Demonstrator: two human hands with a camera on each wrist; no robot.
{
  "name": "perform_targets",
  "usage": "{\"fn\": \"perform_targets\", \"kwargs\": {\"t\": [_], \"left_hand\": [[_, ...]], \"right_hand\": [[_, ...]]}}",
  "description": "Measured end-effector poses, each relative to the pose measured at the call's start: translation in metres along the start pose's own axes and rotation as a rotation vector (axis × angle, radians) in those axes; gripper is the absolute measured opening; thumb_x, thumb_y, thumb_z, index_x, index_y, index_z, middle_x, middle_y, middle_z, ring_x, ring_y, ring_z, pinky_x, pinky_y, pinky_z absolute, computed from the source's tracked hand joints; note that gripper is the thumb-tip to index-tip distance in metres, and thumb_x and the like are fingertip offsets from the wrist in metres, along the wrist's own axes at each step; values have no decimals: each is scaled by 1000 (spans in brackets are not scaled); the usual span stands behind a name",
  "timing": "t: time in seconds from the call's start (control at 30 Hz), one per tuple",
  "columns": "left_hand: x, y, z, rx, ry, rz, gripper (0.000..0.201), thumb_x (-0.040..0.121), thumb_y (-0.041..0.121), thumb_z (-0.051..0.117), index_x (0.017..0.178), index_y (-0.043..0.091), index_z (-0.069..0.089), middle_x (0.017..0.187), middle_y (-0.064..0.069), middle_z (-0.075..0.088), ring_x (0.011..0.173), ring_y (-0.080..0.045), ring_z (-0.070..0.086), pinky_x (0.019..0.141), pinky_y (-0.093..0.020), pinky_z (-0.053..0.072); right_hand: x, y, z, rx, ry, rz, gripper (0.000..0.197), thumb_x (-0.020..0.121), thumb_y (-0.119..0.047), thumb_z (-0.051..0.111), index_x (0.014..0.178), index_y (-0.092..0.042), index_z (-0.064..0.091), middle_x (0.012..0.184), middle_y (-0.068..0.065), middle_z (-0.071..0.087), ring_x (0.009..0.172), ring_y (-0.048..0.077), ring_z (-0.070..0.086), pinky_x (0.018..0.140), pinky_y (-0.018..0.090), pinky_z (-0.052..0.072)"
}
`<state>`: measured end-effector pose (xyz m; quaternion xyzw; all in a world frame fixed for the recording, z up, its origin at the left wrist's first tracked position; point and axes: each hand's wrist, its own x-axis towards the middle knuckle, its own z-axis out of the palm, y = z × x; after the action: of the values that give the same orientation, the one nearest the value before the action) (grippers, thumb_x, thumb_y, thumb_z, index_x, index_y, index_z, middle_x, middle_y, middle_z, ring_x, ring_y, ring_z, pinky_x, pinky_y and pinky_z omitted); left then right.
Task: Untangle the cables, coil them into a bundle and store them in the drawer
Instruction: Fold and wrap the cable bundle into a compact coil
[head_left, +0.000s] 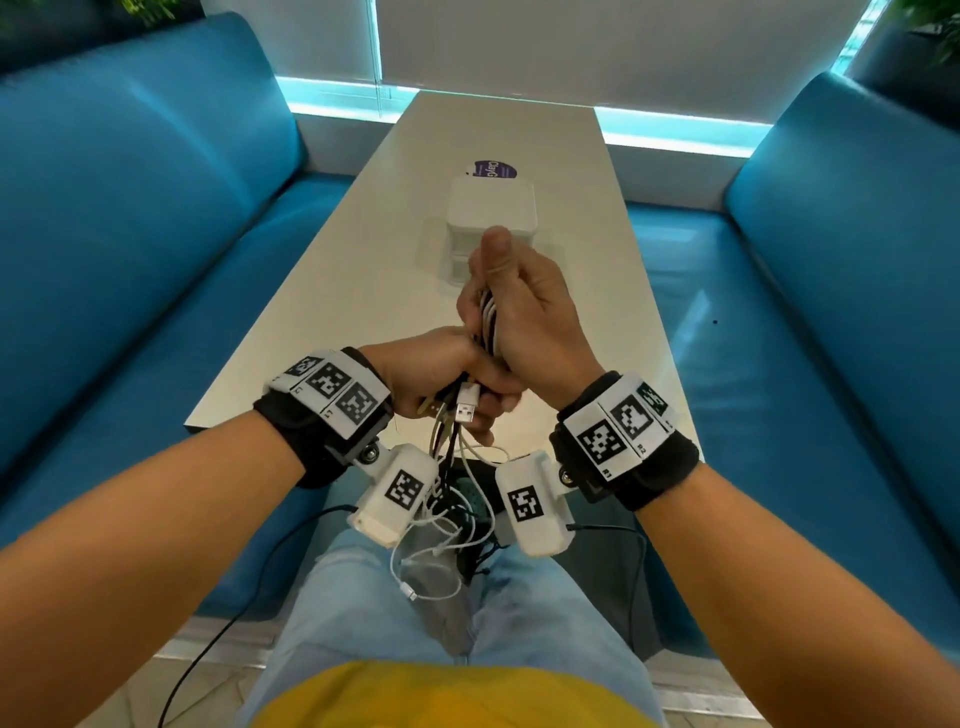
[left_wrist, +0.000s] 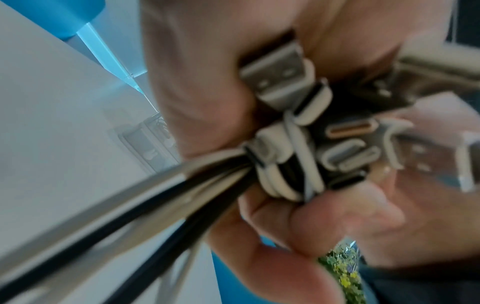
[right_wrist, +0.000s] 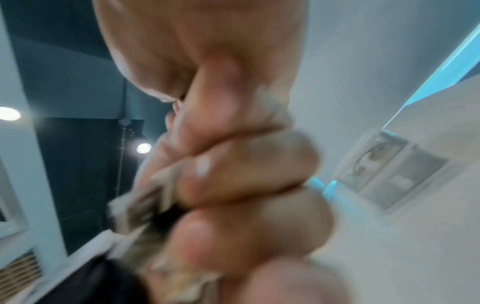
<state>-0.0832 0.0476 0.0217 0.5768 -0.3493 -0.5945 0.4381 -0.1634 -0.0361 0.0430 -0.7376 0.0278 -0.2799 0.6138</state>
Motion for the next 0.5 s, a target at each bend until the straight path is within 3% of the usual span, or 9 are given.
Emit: {"fn": "perform_targets", "kwargs": {"t": [0.07, 0.1, 0.13, 0.17, 0.23, 0.3, 0.4, 0.43, 0.5], "left_hand": [[-1, 1, -6, -55, 26, -37, 25, 76, 16, 62, 51, 14, 56, 49, 0, 44, 41, -13, 40, 59, -28, 50], [-2, 2, -10, -111, 47, -32, 29, 78, 22, 56, 50, 16, 53, 49, 1, 42, 41, -13, 39, 59, -28, 49], [-3, 4, -13, -185, 69, 1, 33, 81, 27, 51, 50, 17, 51, 48, 2, 41, 41, -12, 39, 59, -28, 48], [-4, 6, -17, -272, 91, 58, 35, 84, 30, 48, 51, 18, 50, 48, 3, 40, 42, -12, 39, 59, -28, 48], [-3, 10, -23, -452, 150, 184, 37, 86, 32, 46, 52, 17, 48, 47, 3, 41, 42, -11, 41, 54, -25, 48], [-2, 11, -26, -560, 226, 270, 37, 87, 32, 50, 54, 16, 46, 49, 3, 39, 44, -10, 41, 50, -20, 45], [-4, 8, -29, -575, 301, 329, 39, 88, 35, 51, 55, 17, 42, 52, 2, 37, 50, -12, 42, 55, -23, 47], [-6, 7, -31, -593, 335, 338, 39, 87, 37, 50, 54, 18, 42, 51, 1, 38, 50, -14, 44, 57, -25, 50], [-10, 9, -38, -621, 440, 341, 43, 90, 37, 49, 52, 19, 42, 49, 1, 41, 49, -15, 46, 57, -26, 50]], "right_hand": [[3, 12, -9, -39, -14, 52, 66, 81, -65, 20, 105, -13, 51, 94, 11, 64, 82, 9, 62, 77, 21, 50], [3, 21, -12, -22, -19, 108, 76, 77, -73, 13, 120, -21, 48, 113, 9, 63, 102, 10, 62, 93, 29, 48], [2, 29, -13, 51, -36, 185, 83, 75, -79, 8, 131, -30, 43, 122, 8, 61, 114, 15, 59, 103, 40, 44], [-2, 37, -11, 128, -79, 261, 87, 73, -84, 6, 136, -35, 40, 121, 6, 62, 114, 18, 59, 103, 47, 43], [-13, 52, 2, 224, -217, 371, 87, 72, -88, 12, 130, -33, 47, 105, 5, 66, 99, 20, 64, 91, 46, 50], [-24, 58, 14, 257, -327, 457, 85, 74, -84, 21, 121, -21, 53, 95, 13, 68, 86, 26, 66, 80, 40, 55], [-31, 64, 13, 288, -359, 489, 80, 73, -77, 48, 102, -2, 55, 60, 4, 62, 50, 15, 56, 55, 27, 46], [-31, 66, 11, 226, -360, 471, 65, 79, -66, 58, 96, -3, 58, 53, 0, 57, 43, 11, 49, 52, 27, 41], [-35, 64, 11, 17, -404, 440, 28, 89, -34, 65, 98, -8, 63, 51, -4, 50, 43, 8, 41, 49, 25, 36]]}}
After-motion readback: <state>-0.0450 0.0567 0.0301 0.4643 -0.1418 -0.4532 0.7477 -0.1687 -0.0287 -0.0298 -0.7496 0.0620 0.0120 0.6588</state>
